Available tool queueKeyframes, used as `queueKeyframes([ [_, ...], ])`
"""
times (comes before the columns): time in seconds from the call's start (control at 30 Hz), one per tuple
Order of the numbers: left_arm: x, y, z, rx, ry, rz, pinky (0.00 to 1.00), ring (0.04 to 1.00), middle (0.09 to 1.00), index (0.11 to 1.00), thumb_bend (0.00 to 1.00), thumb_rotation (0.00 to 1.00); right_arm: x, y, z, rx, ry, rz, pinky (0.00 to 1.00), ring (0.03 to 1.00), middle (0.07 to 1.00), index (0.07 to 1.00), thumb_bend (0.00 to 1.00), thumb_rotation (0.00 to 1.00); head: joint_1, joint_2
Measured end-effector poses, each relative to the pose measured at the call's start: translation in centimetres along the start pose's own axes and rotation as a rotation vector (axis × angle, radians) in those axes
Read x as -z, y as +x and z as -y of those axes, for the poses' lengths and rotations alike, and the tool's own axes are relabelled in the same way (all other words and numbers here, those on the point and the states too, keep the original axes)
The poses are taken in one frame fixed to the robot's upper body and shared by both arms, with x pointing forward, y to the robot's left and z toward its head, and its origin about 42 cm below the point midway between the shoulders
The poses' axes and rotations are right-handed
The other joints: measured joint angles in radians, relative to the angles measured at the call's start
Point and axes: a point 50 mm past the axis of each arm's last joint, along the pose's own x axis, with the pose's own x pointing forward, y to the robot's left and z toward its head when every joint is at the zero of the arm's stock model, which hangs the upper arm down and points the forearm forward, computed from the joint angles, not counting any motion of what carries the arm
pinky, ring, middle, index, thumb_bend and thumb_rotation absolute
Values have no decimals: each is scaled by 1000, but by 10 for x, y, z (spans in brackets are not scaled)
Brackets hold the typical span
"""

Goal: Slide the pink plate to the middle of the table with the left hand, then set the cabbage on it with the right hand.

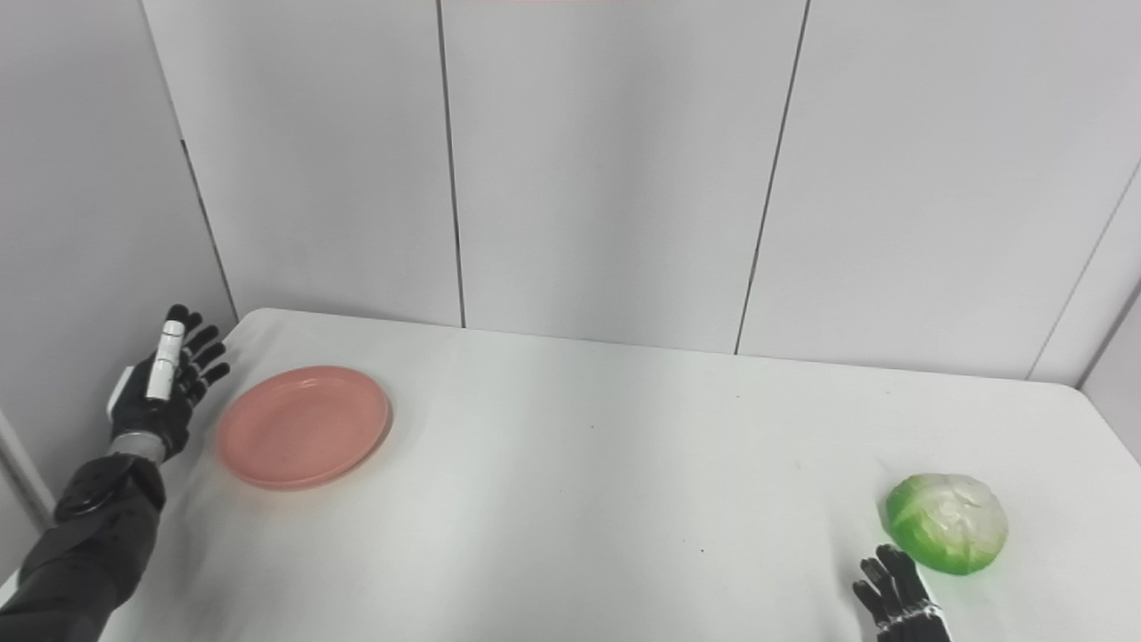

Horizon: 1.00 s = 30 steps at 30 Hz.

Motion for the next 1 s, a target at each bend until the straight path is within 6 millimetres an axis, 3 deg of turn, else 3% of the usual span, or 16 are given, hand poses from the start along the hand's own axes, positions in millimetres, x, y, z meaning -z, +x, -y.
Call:
queueKeyframes([
  [0.1,4,-1,3,11,21,-15,829,908,902,921,894,827,-1,-2,1,12,-1,2,873,888,903,850,743,801,-8,12],
  [0.47,13,-3,11,24,20,-26,876,918,898,913,932,795,-6,-5,3,22,10,14,853,875,883,833,777,782,-12,38],
  [0.67,17,-4,19,40,12,-25,845,906,894,912,887,809,-6,-6,3,24,10,15,858,874,884,833,765,783,-12,41],
  [1.0,32,-8,69,169,-69,-9,795,907,900,917,951,818,-6,-6,3,25,6,14,852,870,870,820,762,781,-21,40],
])
